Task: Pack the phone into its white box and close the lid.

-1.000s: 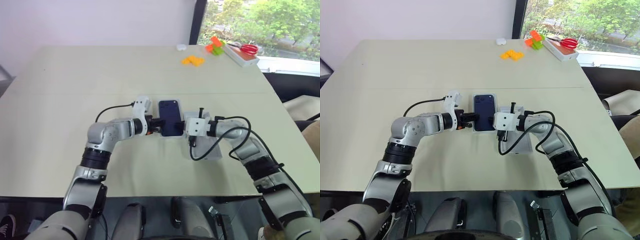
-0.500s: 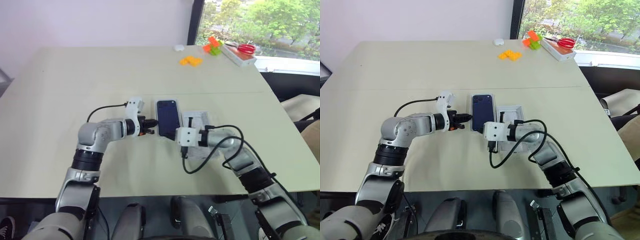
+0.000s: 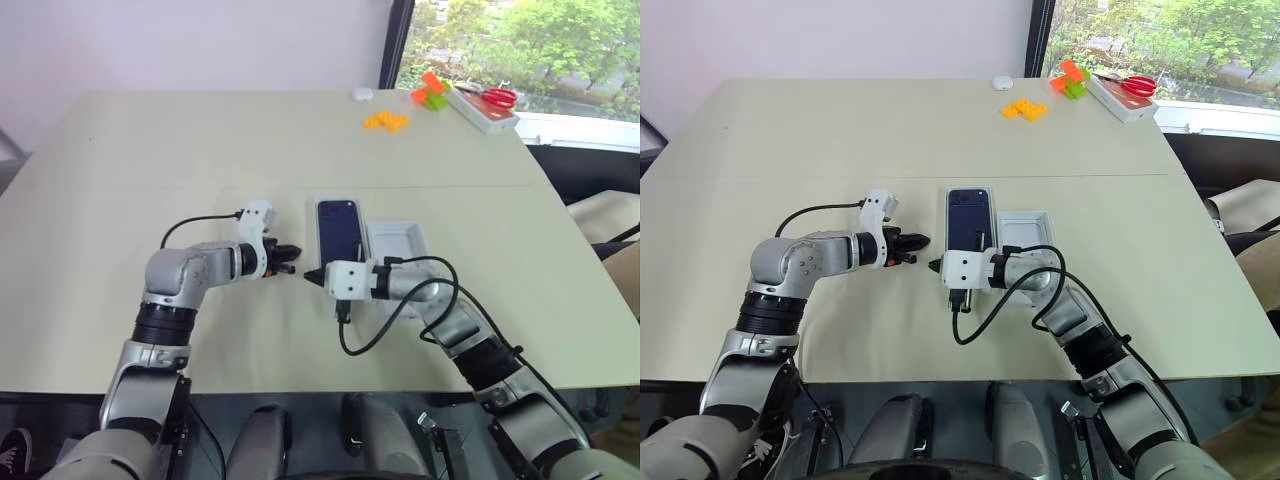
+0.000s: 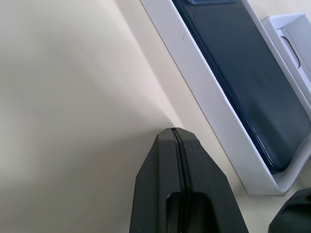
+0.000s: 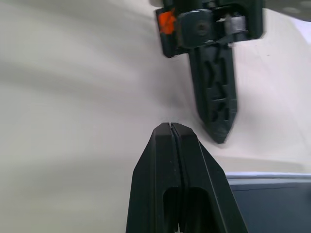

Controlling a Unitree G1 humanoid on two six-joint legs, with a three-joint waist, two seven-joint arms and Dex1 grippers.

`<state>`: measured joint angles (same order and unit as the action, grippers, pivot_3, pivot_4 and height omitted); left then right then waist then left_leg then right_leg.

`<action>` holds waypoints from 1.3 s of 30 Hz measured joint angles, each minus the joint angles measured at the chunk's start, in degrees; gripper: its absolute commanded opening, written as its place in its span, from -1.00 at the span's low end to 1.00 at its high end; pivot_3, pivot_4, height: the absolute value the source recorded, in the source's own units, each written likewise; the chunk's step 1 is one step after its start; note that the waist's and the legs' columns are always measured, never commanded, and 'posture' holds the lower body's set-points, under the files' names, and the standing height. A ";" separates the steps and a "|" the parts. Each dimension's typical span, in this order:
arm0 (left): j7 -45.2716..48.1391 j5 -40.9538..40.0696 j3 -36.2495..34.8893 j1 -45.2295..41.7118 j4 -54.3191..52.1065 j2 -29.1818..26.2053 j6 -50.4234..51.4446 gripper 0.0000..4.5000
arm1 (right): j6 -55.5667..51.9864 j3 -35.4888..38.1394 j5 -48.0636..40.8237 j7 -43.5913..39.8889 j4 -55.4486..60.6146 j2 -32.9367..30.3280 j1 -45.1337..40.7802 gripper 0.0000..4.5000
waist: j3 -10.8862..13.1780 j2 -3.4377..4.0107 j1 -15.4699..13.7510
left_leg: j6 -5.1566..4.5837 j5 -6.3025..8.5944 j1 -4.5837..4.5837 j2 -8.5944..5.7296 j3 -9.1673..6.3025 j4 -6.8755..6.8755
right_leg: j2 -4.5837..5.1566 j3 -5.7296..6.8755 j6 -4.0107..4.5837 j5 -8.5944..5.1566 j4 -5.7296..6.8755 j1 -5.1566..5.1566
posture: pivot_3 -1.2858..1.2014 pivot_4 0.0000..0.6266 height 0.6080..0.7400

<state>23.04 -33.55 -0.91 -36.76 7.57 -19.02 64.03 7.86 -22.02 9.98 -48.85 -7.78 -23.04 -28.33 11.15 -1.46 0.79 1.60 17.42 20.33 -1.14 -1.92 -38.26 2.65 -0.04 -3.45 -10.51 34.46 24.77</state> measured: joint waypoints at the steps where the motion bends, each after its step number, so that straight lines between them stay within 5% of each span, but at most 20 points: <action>1: 0.35 -0.67 -0.73 0.02 -0.29 -0.03 0.34 -0.99 | -0.31 0.62 -0.83 -0.66 0.97 -1.10 0.41 -0.99 | 0.00 0.00 -0.06 | 0.00 0.00 0.04 0.00 -0.01 0.00 | 0.00 0.01 0.00 0.00 0.00 0.03 | 0.03 -0.52 1.00; 12: 3.11 -2.04 -3.07 -0.05 -2.31 -1.87 0.82 -0.99 | 1.63 2.58 -2.02 -8.39 9.74 -16.05 5.97 -0.99 | 0.01 0.00 0.02 | -0.11 0.07 0.04 -0.03 0.07 0.01 | -0.01 0.00 -0.05 -0.03 -0.09 0.02 | 0.03 -0.52 1.00; 26: 3.03 -2.07 -3.31 -0.14 -3.20 -0.60 1.89 -0.99 | 4.25 5.22 1.05 -5.58 2.50 -19.04 3.44 -0.99 | 0.01 -0.01 -0.05 | -0.11 0.07 0.06 -0.02 0.06 0.00 | 0.00 -0.01 -0.04 -0.03 -0.12 0.00 | 0.03 -0.52 1.00; 31: 3.09 -2.07 -3.29 -0.07 -3.91 -0.60 1.89 -0.99 | -3.19 8.23 -5.98 -8.27 4.13 -18.52 4.26 -0.99 | 0.01 -0.01 -0.11 | -0.11 0.06 0.06 0.02 0.05 0.00 | 0.01 -0.01 -0.04 -0.02 -0.10 0.00 | 0.03 -0.52 1.00; 34: 5.91 -2.17 -2.48 1.54 -8.60 -2.44 0.51 -1.00 | -16.66 13.95 -16.08 -8.63 10.54 -17.03 5.68 -0.63 | 0.02 0.00 0.03 | -0.12 0.07 0.07 0.06 0.05 0.01 | 0.02 -0.05 -0.04 -0.02 -0.10 0.03 | 0.03 -0.52 1.00; 37: 11.44 -2.22 -1.09 5.02 -14.89 -6.02 -3.65 -1.00 | -28.34 18.40 -22.48 -5.86 17.98 -16.21 5.91 -0.01 | 0.02 0.01 0.03 | -0.12 0.08 0.08 0.11 0.03 0.04 | 0.01 -0.05 -0.02 -0.03 -0.10 0.07 | 0.03 -0.52 1.00; 39: 15.76 -2.21 -0.76 7.27 -17.14 -9.23 -7.02 -1.00 | -37.18 20.49 -24.71 -1.93 21.50 -15.55 5.47 -0.01 | 0.02 0.01 -0.13 | -0.12 0.08 0.09 0.11 0.03 0.03 | 0.01 -0.04 0.00 -0.04 -0.12 0.07 | 0.03 -0.52 1.00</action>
<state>38.80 -35.76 -1.66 -29.49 -9.57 -28.25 57.02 -29.33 -1.53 -14.73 -50.79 13.71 -38.59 -22.86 11.16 -1.45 0.66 1.48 17.50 20.43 -1.02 -1.89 -38.23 2.66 -0.08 -3.45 -10.55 34.34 24.84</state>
